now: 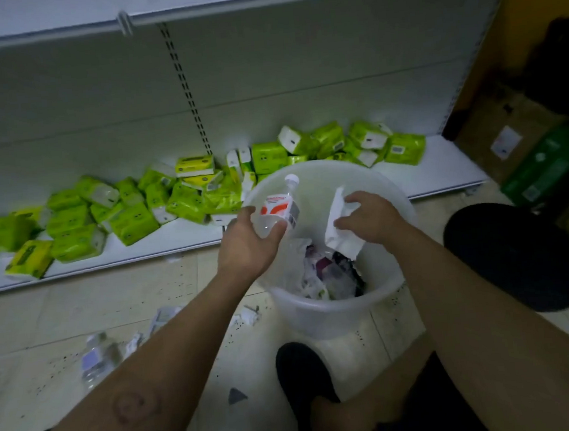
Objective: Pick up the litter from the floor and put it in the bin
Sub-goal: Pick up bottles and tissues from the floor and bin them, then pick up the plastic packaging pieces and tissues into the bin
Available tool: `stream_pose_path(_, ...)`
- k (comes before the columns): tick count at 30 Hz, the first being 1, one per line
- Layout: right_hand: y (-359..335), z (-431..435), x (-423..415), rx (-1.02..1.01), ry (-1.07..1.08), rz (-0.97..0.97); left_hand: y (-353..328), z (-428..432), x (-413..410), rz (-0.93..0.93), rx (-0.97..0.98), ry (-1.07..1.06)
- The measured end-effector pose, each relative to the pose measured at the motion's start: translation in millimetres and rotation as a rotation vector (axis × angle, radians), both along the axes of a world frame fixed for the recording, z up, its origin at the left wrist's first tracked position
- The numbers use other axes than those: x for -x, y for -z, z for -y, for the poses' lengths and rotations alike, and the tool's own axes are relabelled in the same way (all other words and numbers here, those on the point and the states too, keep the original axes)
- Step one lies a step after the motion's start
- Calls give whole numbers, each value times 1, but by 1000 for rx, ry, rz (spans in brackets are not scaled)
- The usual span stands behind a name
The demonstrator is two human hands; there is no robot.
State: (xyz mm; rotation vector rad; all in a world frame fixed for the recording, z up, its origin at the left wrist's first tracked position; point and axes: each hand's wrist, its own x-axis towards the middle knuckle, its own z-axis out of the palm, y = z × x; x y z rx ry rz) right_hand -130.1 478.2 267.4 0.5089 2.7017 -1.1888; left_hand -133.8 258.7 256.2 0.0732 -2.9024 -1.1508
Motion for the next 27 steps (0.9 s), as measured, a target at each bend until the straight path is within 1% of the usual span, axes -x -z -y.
stream_pose_path(3,1,2,6,-19,-71,-1,4,-9,4,-9,12,41)
stream_pose_path(6,-1,15,6,-20,-135,15,7,3,-5,-41,139,102)
stream_pose_path(9,-4,35,4,-79,-229,42,9,30,-20,-40,267,121)
stream_pose_path(14,-12,85,-5,-154,-363,65,9,83,-51,9,333,57)
stream_pose_path(22,-6,206,-36,-262,-675,12,13,180,-104,102,310,-94)
stream_pose_path(27,17,268,-49,-324,-877,123,33,245,-136,230,294,-261)
